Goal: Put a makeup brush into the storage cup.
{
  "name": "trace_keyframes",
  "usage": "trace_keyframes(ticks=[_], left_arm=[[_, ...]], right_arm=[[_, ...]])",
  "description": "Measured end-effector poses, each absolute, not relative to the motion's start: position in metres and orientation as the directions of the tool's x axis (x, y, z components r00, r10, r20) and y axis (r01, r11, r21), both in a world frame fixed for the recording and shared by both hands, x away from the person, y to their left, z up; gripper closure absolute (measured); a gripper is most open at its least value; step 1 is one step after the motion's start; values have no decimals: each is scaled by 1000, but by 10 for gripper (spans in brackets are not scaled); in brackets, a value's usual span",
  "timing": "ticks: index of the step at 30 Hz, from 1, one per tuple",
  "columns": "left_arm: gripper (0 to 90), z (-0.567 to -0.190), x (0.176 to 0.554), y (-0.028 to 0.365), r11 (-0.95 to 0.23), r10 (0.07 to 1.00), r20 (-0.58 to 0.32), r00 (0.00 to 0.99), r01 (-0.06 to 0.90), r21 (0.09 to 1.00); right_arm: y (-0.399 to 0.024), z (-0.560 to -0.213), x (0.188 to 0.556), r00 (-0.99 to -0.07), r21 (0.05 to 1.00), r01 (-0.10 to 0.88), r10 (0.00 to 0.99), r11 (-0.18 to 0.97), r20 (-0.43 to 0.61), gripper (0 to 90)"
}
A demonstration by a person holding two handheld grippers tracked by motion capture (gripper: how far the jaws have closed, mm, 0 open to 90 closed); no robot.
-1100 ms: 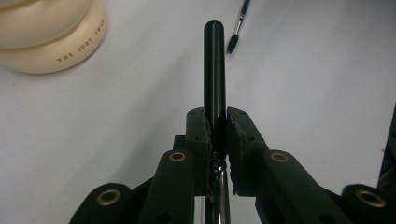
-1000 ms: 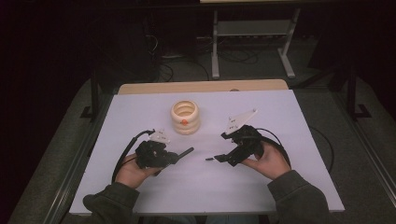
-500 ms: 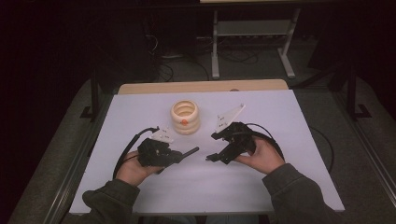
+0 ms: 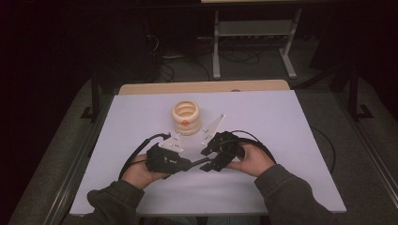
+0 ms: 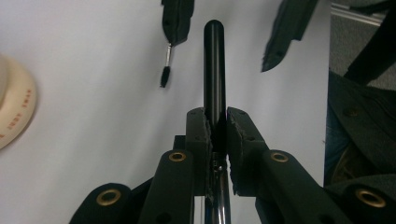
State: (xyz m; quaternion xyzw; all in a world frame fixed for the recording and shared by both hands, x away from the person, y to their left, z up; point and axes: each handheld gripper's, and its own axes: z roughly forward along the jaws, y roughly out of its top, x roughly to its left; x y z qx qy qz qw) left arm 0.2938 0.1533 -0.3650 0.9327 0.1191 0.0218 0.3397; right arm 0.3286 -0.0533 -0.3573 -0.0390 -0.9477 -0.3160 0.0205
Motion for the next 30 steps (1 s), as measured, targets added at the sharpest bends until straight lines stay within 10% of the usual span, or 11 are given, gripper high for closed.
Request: trace_keyframes(ticks=[15,30], left_arm=[[798,-369,287,144,-763,125,-41,991,123,634],[604,-380,288,163,-731,157,-92,983,178,659]], right_arm=[[-45,-371,322,-989,555,16,-67,832,128,762],[-67,-374,314,-992,591,44,-36,806,122,783]])
